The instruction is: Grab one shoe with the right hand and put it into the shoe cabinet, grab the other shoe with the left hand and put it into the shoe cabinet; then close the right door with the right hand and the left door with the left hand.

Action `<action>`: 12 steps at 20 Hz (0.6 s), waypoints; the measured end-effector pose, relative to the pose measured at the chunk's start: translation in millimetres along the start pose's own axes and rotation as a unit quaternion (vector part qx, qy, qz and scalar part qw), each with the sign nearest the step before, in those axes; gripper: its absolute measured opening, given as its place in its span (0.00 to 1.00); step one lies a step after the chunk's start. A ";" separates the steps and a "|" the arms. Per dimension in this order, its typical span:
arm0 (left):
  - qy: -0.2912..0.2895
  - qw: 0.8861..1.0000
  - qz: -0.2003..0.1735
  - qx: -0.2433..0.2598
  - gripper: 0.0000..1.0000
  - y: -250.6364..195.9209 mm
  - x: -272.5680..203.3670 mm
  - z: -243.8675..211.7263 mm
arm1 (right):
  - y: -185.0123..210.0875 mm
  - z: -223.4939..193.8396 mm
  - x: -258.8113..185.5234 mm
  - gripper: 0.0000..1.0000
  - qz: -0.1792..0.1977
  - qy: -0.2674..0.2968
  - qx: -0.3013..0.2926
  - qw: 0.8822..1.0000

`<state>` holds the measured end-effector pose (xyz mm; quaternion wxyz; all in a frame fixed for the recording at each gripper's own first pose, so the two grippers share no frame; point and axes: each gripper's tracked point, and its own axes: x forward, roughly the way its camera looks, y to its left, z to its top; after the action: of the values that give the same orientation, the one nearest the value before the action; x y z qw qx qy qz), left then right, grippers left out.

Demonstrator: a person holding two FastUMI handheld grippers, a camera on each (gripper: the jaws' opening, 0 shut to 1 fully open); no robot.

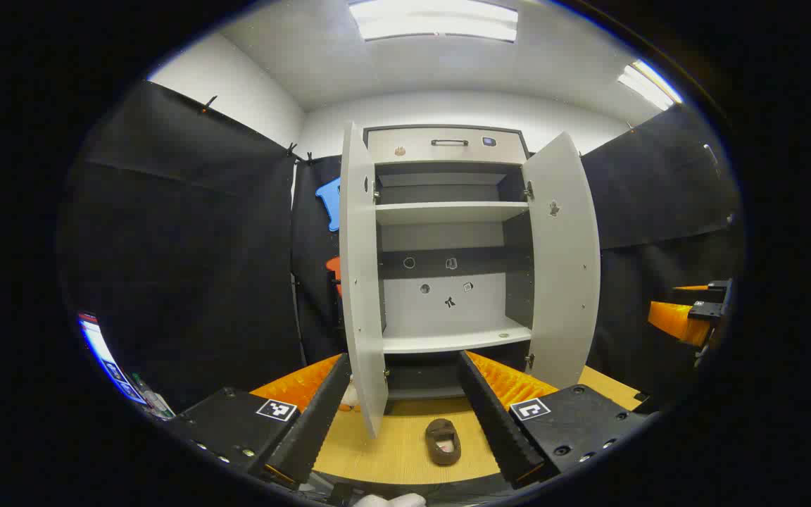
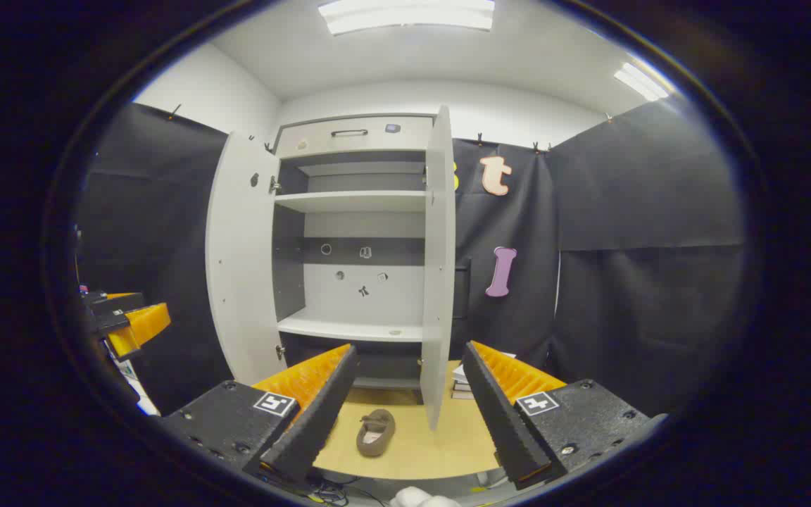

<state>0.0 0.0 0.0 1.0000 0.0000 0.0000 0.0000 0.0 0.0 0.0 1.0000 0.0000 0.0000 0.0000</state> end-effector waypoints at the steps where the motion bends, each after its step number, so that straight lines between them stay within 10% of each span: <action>1: 0.000 1.000 0.000 0.001 0.94 0.6 -0.9 -1.0 | 1.5 0.8 -0.4 0.99 0.001 0.000 -0.001 1.000; 12: 0.002 1.000 0.005 -0.005 0.95 8.9 -3.6 -3.6 | 17.5 -3.7 2.1 0.99 0.015 0.006 -0.014 1.000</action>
<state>-3.6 8.9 -3.6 1.0000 -0.0046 0.0023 0.0051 2.1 17.5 -3.7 0.9998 -0.0144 0.0055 0.0148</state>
